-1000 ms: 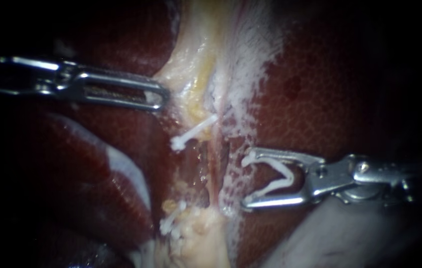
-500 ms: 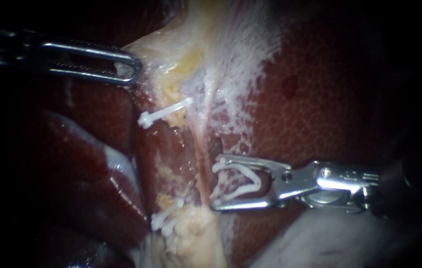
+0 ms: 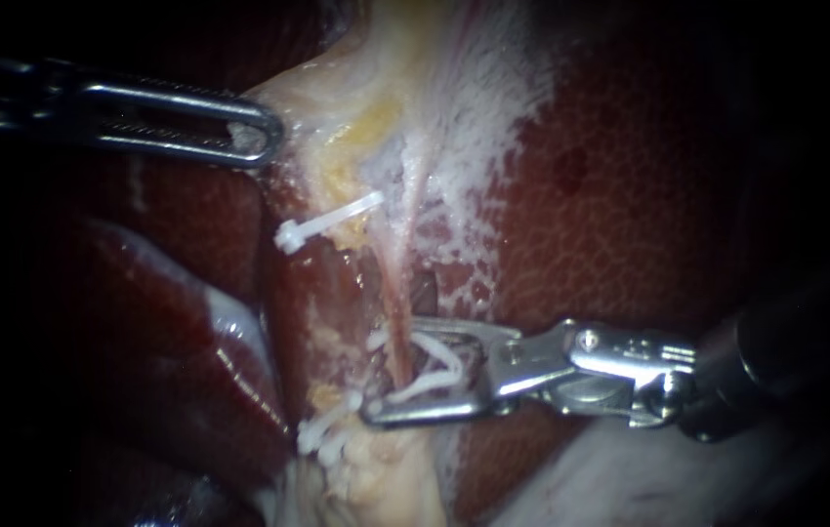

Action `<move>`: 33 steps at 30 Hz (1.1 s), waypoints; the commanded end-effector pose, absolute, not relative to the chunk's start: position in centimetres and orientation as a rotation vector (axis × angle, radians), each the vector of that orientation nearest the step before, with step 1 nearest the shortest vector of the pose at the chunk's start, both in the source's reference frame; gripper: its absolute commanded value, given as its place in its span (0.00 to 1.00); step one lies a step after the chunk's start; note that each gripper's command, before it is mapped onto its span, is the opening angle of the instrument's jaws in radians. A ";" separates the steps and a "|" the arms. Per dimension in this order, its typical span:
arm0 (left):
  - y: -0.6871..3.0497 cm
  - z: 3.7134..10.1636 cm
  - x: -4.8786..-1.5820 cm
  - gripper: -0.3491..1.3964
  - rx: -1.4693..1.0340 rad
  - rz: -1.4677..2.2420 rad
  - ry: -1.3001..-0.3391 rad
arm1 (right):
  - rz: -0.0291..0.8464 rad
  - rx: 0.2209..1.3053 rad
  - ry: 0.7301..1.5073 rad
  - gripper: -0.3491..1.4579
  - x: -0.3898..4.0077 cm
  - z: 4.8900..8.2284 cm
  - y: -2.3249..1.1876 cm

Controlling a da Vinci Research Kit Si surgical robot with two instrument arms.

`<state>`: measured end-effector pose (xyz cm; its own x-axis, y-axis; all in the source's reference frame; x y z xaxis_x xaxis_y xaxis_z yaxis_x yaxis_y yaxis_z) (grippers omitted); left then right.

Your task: Clipping first clip right tube

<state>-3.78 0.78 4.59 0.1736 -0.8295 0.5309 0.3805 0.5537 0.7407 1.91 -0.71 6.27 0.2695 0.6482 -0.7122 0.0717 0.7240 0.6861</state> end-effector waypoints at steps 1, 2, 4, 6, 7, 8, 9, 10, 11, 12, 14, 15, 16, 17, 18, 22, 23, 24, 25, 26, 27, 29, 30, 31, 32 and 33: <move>0.78 4.60 -3.78 0.13 0.502 -0.911 -1.083 | 0.435 0.700 1.256 0.52 1.91 6.24 -0.72; 0.78 4.60 -3.78 0.13 0.502 -0.911 -1.083 | 0.427 0.706 1.256 0.52 1.91 6.22 -0.74; 0.78 4.60 -3.78 0.13 0.502 -0.911 -1.083 | 0.418 0.720 1.256 0.52 1.92 6.20 -0.76; 0.78 4.60 -3.78 0.13 0.502 -0.911 -1.083 | 0.411 0.733 1.255 0.51 1.91 6.19 -0.77; 0.77 4.60 -3.78 0.13 0.501 -0.911 -1.083 | 0.407 0.736 1.255 0.51 1.91 6.19 -0.77; 0.77 4.60 -3.78 0.13 0.501 -0.911 -1.083 | 0.405 0.738 1.255 0.51 1.91 6.19 -0.78; 0.77 4.60 -3.78 0.13 0.501 -0.911 -1.083 | 0.404 0.738 1.255 0.51 1.91 6.19 -0.78; 0.77 4.61 -3.78 0.13 0.501 -0.911 -1.083 | 0.403 0.738 1.255 0.51 1.90 6.20 -0.78; 0.77 4.61 -3.78 0.13 0.501 -0.911 -1.083 | 0.403 0.738 1.255 0.51 1.90 6.20 -0.79; 0.77 4.61 -3.78 0.13 0.501 -0.911 -1.083 | 0.402 0.738 1.255 0.50 1.90 6.21 -0.80; 0.77 4.61 -3.79 0.13 0.501 -0.911 -1.083 | 0.405 0.741 1.254 0.50 1.90 6.22 -0.82; 0.77 4.61 -3.79 0.13 0.500 -0.911 -1.083 | 0.403 0.741 1.254 0.50 1.90 6.23 -0.83; 0.77 4.61 -3.79 0.13 0.500 -0.911 -1.083 | 0.407 0.744 1.252 0.50 1.90 6.25 -0.84; 0.77 4.61 -3.79 0.13 0.500 -0.911 -1.083 | 0.405 0.744 1.252 0.50 1.89 6.26 -0.85; 0.76 4.61 -3.79 0.13 0.500 -0.911 -1.083 | 0.408 0.747 1.250 0.50 1.89 6.27 -0.87; 0.76 4.61 -3.79 0.13 0.502 -0.909 -1.084 | 0.409 0.750 1.248 0.49 1.88 6.31 -0.91; 0.76 4.62 -3.79 0.13 0.502 -0.909 -1.084 | 0.413 0.753 1.246 0.49 1.88 6.31 -0.91; 0.76 4.62 -3.79 0.13 0.502 -0.909 -1.084 | 0.413 0.753 1.246 0.48 1.88 6.32 -0.91; 0.76 4.62 -3.79 0.13 0.502 -0.909 -1.084 | 0.413 0.753 1.246 0.48 1.88 6.32 -0.91; 0.76 4.62 -3.79 0.13 0.502 -0.909 -1.084 | 0.413 0.753 1.246 0.48 1.88 6.32 -0.91; 0.76 4.62 -3.79 0.13 0.502 -0.909 -1.084 | 0.413 0.753 1.246 0.48 1.88 6.32 -0.91; 0.76 4.62 -3.79 0.13 0.502 -0.909 -1.084 | 0.418 0.757 1.244 0.47 1.88 6.31 -0.91; 0.76 4.62 -3.79 0.13 0.502 -0.909 -1.084 | 0.418 0.757 1.244 0.46 1.88 6.31 -0.91; 0.76 4.62 -3.79 0.13 0.502 -0.909 -1.084 | 0.429 0.765 1.241 0.45 1.88 6.31 -0.90; 0.76 4.62 -3.79 0.13 0.502 -0.909 -1.084 | 0.437 0.775 1.237 0.44 1.88 6.31 -0.90; 0.76 4.62 -3.79 0.13 0.502 -0.909 -1.084 | 0.453 0.784 1.231 0.42 1.88 6.32 -0.90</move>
<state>-3.79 0.76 4.62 0.1737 -0.8288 0.5319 0.3795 0.5547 0.7404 1.88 -0.89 6.34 0.2943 0.7059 -0.6443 0.0900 0.6507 0.7540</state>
